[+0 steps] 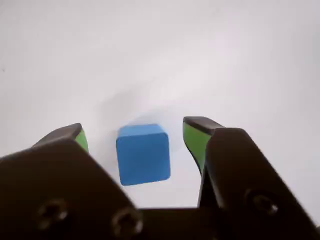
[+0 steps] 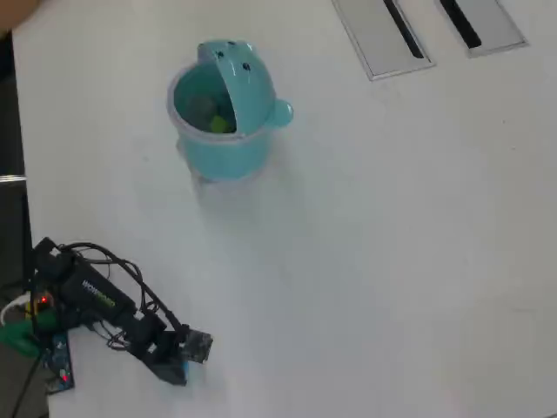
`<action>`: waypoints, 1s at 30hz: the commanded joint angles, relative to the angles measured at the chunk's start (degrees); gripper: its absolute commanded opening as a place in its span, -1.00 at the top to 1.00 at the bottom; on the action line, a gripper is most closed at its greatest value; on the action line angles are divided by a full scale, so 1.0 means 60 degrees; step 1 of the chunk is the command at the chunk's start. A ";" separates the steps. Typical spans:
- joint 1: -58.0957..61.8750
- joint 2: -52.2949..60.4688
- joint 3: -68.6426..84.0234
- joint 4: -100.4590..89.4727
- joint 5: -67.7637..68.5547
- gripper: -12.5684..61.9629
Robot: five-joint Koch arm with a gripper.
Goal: Grasp RGB lego blocks and put them in the bin one by one.
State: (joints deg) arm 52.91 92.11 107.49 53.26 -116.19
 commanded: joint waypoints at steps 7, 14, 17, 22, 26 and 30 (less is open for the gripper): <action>0.0425 -0.0293 -0.0498 -0.0557 -0.0278 -0.29; 0.0513 -0.0293 -0.0454 -0.0483 -0.0425 -0.29; 0.0571 -0.0293 -0.0454 -0.0425 -0.0425 -0.29; 0.0747 -0.0425 -0.0454 -0.0425 -0.0571 -0.29; 0.0894 -0.0483 -0.0381 -0.0396 -0.0688 -0.28; 0.0879 -0.0483 -0.0352 -0.0161 -0.0688 -0.28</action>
State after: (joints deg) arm 57.48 88.86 107.49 51.42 -120.32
